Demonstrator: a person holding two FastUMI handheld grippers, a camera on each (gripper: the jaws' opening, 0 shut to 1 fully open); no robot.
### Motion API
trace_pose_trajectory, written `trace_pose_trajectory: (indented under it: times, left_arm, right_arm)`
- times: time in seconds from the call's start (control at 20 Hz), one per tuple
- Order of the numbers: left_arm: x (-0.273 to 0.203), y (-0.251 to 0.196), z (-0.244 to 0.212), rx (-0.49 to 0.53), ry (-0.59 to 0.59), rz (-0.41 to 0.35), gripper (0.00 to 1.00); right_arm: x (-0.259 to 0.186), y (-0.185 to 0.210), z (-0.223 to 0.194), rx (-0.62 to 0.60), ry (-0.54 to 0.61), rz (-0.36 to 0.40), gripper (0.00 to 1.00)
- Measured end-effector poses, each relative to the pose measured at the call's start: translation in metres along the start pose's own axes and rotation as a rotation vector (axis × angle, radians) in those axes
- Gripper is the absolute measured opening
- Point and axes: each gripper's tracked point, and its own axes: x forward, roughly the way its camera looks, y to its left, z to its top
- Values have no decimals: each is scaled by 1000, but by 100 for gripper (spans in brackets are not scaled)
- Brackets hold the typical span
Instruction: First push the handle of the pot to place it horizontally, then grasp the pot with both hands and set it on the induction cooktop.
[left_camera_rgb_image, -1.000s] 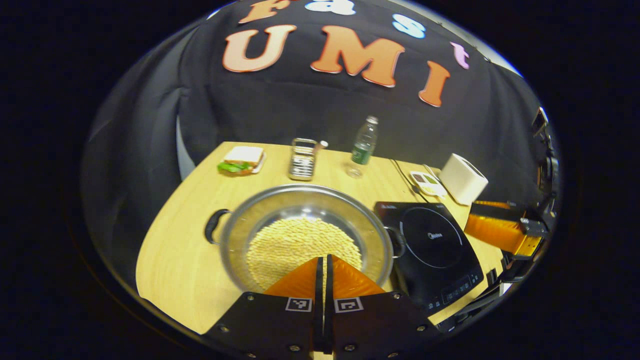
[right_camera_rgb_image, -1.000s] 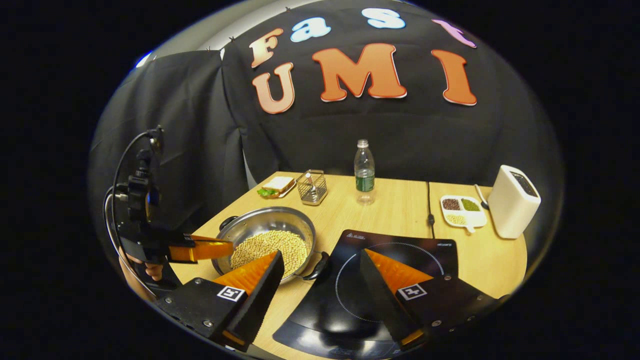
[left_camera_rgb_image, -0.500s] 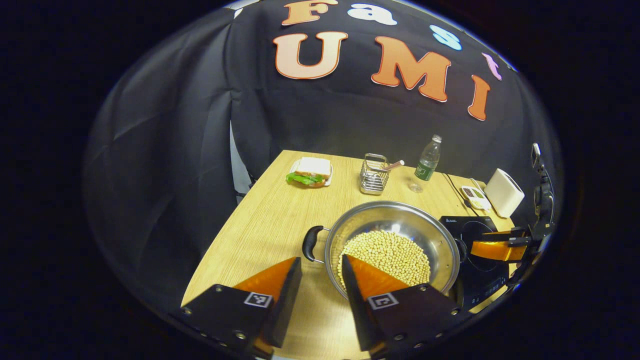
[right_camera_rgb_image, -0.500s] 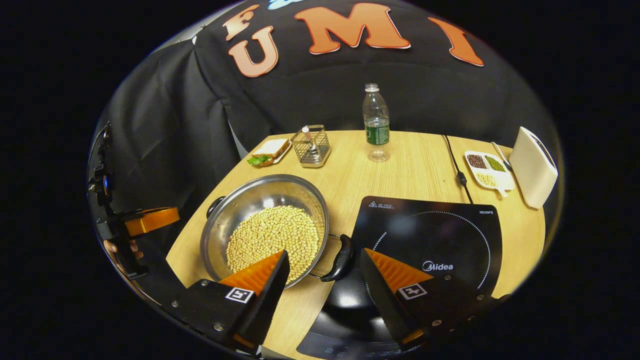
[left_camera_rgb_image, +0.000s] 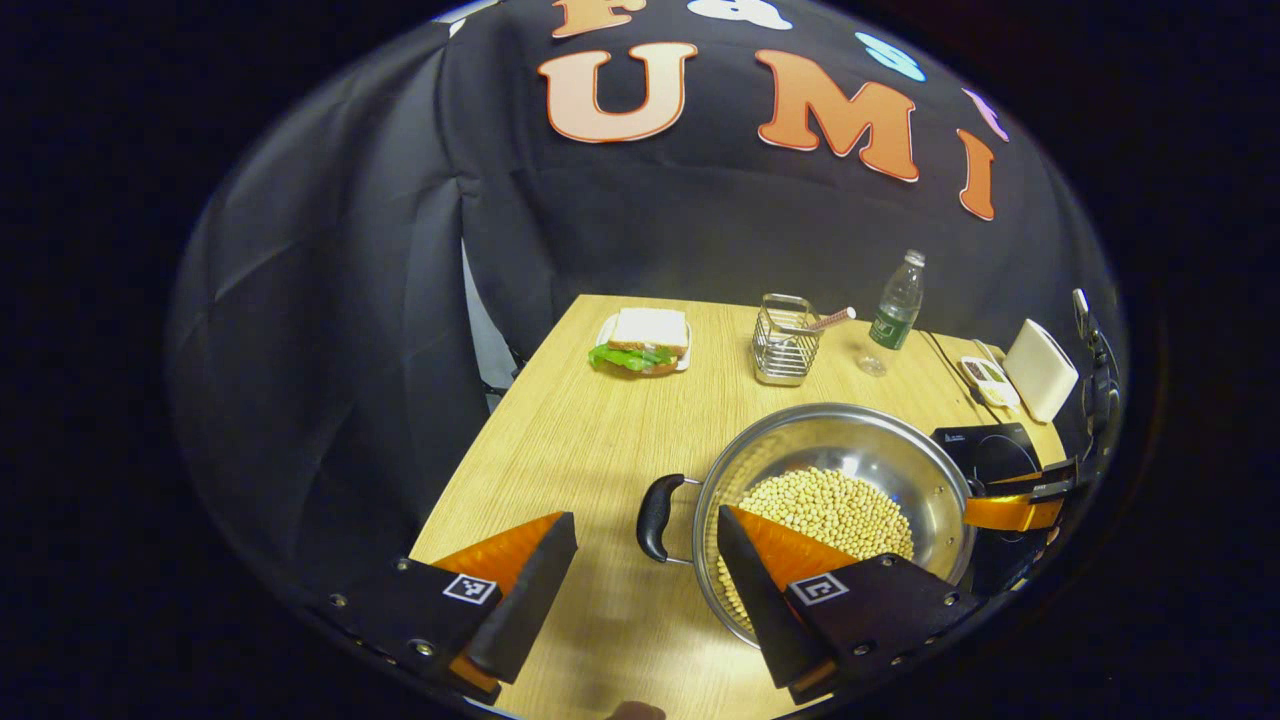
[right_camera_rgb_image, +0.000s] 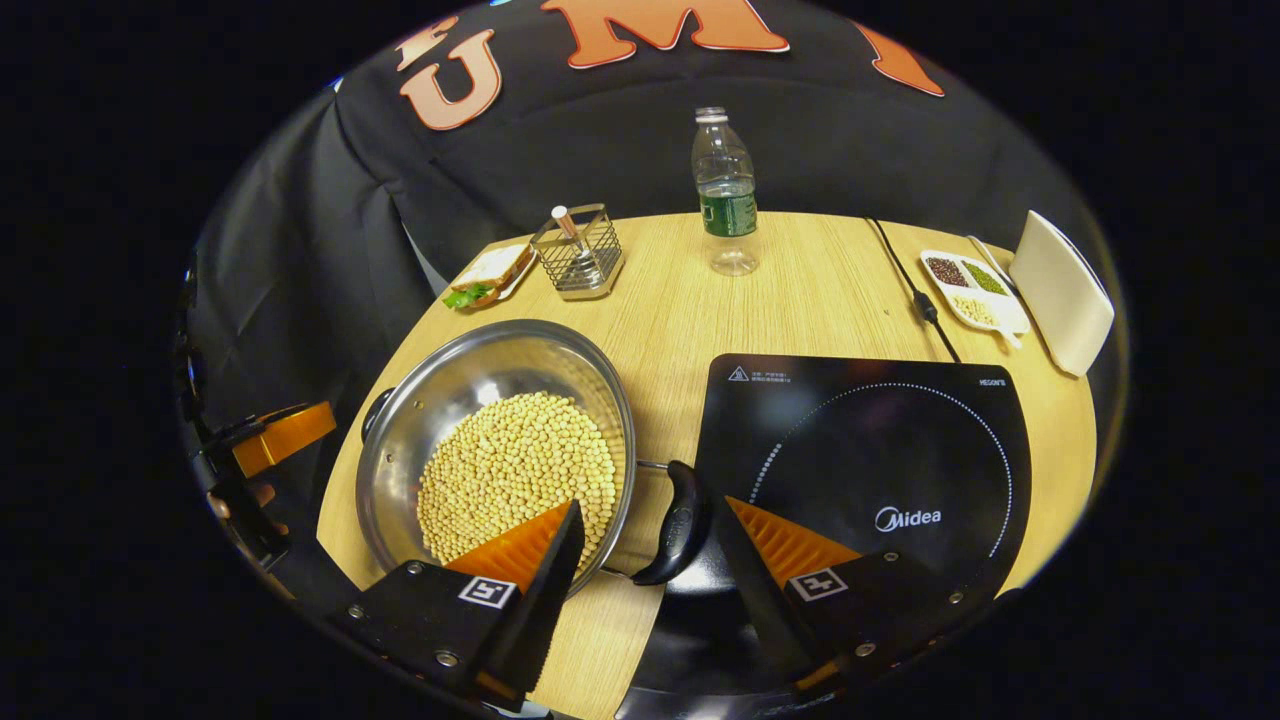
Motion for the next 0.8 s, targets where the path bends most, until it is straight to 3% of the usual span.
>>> trace_pose_trajectory:
  times: [0.3, 0.35, 0.4, 0.45, 0.8]
  left_arm:
    - [22, -4, -15, -21, 46, -7, 90]
    - [22, -6, -16, -21, 53, -9, 90]
    - [22, -6, -15, -19, 53, -6, 90]
    - [22, -4, -18, -14, 64, 1, 90]
    - [31, 4, -35, -42, 114, 23, 91]
  right_arm:
    - [9, 5, 6, -33, -3, -32, 78]
    - [11, 8, 8, -33, -2, -26, 84]
    - [15, 10, 10, -30, -1, -19, 75]
    - [18, 13, 12, -25, 1, -13, 73]
    - [49, 24, 10, -58, 28, -39, 73]
